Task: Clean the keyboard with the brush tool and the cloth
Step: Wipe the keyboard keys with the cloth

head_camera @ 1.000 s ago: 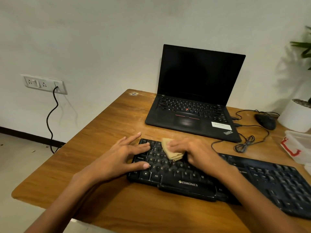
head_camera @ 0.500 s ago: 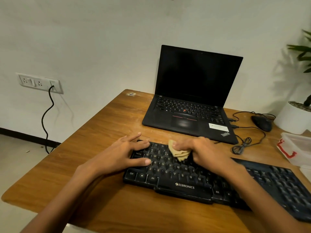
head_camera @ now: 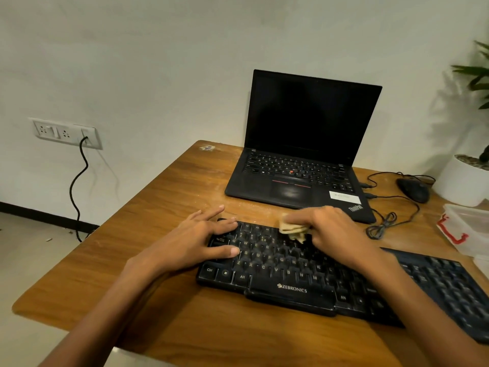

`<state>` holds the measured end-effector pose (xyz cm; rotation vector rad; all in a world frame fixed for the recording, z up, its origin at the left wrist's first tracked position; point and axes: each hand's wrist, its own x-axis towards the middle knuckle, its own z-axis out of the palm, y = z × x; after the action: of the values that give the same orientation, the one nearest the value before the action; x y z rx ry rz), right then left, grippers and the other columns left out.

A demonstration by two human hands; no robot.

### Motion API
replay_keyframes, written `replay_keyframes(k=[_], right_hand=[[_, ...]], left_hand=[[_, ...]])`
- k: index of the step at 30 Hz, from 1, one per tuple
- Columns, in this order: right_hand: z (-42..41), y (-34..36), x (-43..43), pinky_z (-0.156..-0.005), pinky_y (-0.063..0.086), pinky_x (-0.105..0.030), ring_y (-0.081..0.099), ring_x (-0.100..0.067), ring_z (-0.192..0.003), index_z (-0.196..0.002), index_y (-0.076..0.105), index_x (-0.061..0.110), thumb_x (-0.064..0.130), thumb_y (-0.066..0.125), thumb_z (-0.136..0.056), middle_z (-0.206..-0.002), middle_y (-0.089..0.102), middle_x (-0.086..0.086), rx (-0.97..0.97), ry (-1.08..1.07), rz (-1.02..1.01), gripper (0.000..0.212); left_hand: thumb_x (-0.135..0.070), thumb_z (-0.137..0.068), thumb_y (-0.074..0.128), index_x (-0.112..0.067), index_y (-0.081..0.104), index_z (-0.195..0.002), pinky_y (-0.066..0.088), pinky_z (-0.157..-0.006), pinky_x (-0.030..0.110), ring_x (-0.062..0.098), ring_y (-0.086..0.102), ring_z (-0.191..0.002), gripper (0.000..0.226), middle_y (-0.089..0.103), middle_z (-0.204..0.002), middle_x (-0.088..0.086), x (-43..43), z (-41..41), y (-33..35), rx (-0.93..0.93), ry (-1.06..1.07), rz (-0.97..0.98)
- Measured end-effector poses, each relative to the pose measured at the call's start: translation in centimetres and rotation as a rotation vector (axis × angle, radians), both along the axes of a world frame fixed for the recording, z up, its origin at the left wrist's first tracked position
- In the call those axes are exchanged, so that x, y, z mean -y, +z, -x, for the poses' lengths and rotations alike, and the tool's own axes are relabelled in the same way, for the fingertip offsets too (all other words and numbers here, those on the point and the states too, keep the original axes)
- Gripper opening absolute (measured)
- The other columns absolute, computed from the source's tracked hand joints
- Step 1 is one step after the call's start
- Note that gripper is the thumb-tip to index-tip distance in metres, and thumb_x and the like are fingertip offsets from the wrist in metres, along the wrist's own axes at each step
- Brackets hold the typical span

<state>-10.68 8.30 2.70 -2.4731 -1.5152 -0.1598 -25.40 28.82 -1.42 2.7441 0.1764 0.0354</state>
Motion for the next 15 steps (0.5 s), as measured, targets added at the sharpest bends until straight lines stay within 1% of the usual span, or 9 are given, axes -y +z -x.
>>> replay_keyframes(k=[1, 3, 5, 7, 9, 10, 12, 13, 15], right_hand=[[0.9, -0.3, -0.7, -0.09, 0.049, -0.03, 0.059, -0.011, -0.108, -0.115, 0.063, 0.027, -0.005, 0.052, -0.081, -0.118, 0.065, 0.006, -0.03, 0.065, -0.054, 0.048], [2.8, -1.5, -1.7, -0.1, 0.043, -0.027, 0.052, -0.004, -0.116, -0.121, 0.058, 0.026, -0.006, 0.053, -0.081, -0.126, 0.058, 0.009, -0.08, 0.231, -0.057, 0.052], [3.0, -2.7, -0.9, -0.107, 0.034, -0.021, 0.042, 0.005, -0.119, -0.124, 0.053, 0.025, -0.007, 0.054, -0.081, -0.131, 0.053, 0.01, -0.121, 0.262, -0.021, 0.054], [1.5, -2.3, 1.0, -0.102, 0.032, -0.01, 0.043, 0.006, -0.117, -0.121, 0.054, 0.026, -0.003, 0.057, -0.082, -0.128, 0.055, 0.01, -0.151, 0.162, -0.029, 0.049], [0.3, -1.2, 2.5, -0.09, 0.034, -0.004, 0.051, 0.001, -0.115, -0.117, 0.058, 0.027, 0.0, 0.059, -0.082, -0.124, 0.059, 0.009, -0.113, 0.068, -0.014, 0.045], [0.1, -0.9, 2.5, -0.087, 0.034, -0.004, 0.054, -0.002, -0.114, -0.116, 0.061, 0.026, -0.001, 0.058, -0.082, -0.122, 0.062, 0.008, -0.076, 0.051, -0.019, 0.043], [1.5, -0.8, 1.1, -0.091, 0.036, -0.007, 0.054, -0.004, -0.113, -0.118, 0.061, 0.023, -0.001, 0.055, -0.083, -0.121, 0.062, 0.007, -0.07, 0.093, -0.041, 0.042], [2.5, -1.1, 0.4, -0.096, 0.036, -0.01, 0.052, -0.003, -0.115, -0.12, 0.058, 0.023, -0.001, 0.054, -0.084, -0.124, 0.06, 0.008, -0.088, 0.149, -0.035, 0.044], [4.0, -2.0, -0.2, -0.103, 0.03, -0.011, 0.043, 0.005, -0.119, -0.124, 0.055, 0.024, -0.003, 0.053, -0.084, -0.128, 0.054, 0.013, -0.124, 0.256, -0.016, 0.049]], left_hand=[[-0.07, -0.07, 0.036, -0.038, 0.024, -0.14, -0.008, -0.107, 0.023, -0.008, -0.013, -0.127, 0.078, -0.003, -0.144, -0.019, 0.0, 0.0, 0.0, -0.001, 0.007, 0.003], [-0.077, -0.065, 0.029, -0.037, 0.024, -0.14, -0.009, -0.108, 0.025, -0.009, -0.013, -0.125, 0.085, -0.003, -0.141, -0.02, 0.1, 0.0, 0.1, 0.004, 0.007, -0.003], [-0.075, -0.067, 0.029, -0.037, 0.023, -0.14, -0.009, -0.108, 0.024, -0.011, -0.013, -0.125, 0.083, -0.002, -0.137, -0.024, 0.1, 0.1, 0.1, 0.009, -0.004, -0.009], [-0.067, -0.072, 0.035, -0.036, 0.023, -0.139, -0.008, -0.105, 0.019, -0.012, -0.012, -0.125, 0.075, 0.0, -0.134, -0.027, 0.1, 0.1, 0.1, 0.018, -0.01, 0.015], [-0.064, -0.074, 0.037, -0.036, 0.024, -0.139, -0.008, -0.105, 0.018, -0.013, -0.012, -0.125, 0.072, 0.0, -0.133, -0.028, 0.3, 0.1, 0.3, 0.025, -0.021, 0.035], [-0.063, -0.074, 0.038, -0.036, 0.024, -0.139, -0.008, -0.104, 0.018, -0.013, -0.012, -0.125, 0.072, 0.0, -0.133, -0.028, 0.4, 0.1, 0.3, 0.022, -0.021, 0.035], [-0.062, -0.074, 0.038, -0.035, 0.024, -0.14, -0.009, -0.103, 0.018, -0.012, -0.013, -0.122, 0.072, -0.002, -0.133, -0.027, 0.5, 0.2, 0.4, 0.013, -0.004, 0.028], [-0.061, -0.074, 0.038, -0.036, 0.023, -0.14, -0.009, -0.101, 0.018, -0.011, -0.013, -0.121, 0.072, -0.003, -0.132, -0.026, 0.6, 0.2, 0.4, 0.009, 0.007, 0.025], [-0.063, -0.074, 0.037, -0.037, 0.022, -0.14, -0.009, -0.101, 0.017, -0.01, -0.014, -0.12, 0.073, -0.004, -0.133, -0.024, 0.6, 0.2, 0.5, 0.004, 0.009, 0.008]])
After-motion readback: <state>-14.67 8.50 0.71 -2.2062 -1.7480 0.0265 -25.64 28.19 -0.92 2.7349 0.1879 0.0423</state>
